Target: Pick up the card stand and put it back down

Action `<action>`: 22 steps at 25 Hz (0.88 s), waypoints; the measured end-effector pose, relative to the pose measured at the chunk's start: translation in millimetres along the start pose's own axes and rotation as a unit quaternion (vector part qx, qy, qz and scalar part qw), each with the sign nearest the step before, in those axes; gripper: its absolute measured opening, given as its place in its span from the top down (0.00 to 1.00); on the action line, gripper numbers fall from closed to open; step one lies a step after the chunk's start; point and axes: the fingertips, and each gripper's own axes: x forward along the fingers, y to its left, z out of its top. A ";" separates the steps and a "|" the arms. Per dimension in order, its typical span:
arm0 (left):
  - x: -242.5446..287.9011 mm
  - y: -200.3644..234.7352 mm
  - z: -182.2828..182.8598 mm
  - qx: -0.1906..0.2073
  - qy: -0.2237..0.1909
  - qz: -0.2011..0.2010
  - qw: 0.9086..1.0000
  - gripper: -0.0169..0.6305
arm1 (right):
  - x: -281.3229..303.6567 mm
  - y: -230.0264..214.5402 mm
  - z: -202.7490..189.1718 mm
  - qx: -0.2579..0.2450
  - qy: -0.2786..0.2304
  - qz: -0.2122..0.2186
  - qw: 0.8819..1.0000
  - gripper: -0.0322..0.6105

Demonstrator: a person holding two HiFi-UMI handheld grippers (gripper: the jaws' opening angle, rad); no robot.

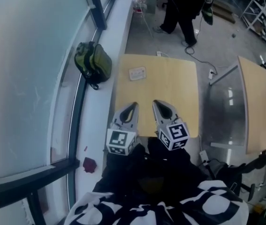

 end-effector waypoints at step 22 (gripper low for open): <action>28.0 125.7 -113.1 -0.015 0.084 -0.064 0.994 0.95 | 92.2 -37.8 -72.6 0.036 0.073 0.020 0.996 0.92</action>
